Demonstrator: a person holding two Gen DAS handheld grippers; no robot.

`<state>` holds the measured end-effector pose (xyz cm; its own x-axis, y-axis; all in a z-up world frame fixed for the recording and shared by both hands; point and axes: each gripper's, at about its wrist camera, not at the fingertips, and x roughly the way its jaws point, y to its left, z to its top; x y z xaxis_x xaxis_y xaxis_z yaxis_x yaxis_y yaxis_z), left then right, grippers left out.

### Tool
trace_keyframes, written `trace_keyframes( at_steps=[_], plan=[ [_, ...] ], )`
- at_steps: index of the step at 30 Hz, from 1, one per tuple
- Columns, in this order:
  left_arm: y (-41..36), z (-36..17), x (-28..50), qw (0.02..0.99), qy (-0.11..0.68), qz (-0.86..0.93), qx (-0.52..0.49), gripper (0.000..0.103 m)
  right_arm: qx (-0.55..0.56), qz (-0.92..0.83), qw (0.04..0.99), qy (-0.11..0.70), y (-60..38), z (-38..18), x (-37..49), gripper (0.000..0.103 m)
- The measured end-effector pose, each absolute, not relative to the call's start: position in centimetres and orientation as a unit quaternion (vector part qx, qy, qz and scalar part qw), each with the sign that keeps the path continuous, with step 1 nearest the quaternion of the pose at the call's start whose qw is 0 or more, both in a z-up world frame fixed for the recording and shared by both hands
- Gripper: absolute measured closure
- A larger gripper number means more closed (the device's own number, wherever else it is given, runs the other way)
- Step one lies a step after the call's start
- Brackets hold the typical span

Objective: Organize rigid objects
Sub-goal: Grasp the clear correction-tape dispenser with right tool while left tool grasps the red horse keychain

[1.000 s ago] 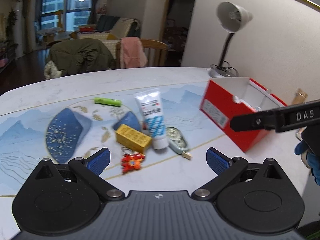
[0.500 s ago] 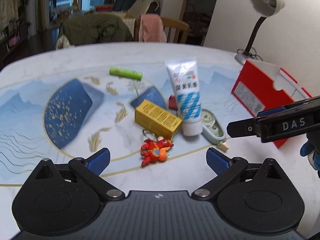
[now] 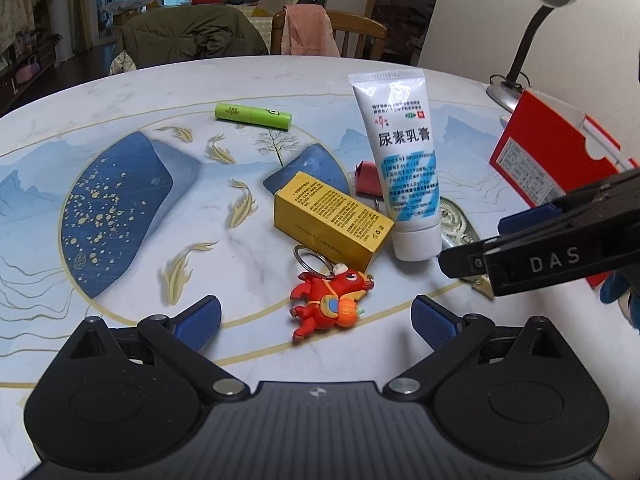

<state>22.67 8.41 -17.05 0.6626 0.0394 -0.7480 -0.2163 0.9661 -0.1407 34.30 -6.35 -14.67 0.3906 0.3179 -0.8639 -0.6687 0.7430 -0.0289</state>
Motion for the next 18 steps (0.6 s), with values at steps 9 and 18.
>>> trace_keyframes(
  at_steps=[9,18],
  plan=[
    [7.7,-17.0,23.4,0.910,0.400,0.071,-0.087,0.019,-0.214,0.306,0.807,0.458,-5.0,-15.8,34.6,0.048],
    [7.6,-16.7,23.6,0.912,0.396,0.066,-0.079,0.057,-0.201,0.306,0.812,0.455,-5.2,-15.8,34.9,0.060]
  ],
)
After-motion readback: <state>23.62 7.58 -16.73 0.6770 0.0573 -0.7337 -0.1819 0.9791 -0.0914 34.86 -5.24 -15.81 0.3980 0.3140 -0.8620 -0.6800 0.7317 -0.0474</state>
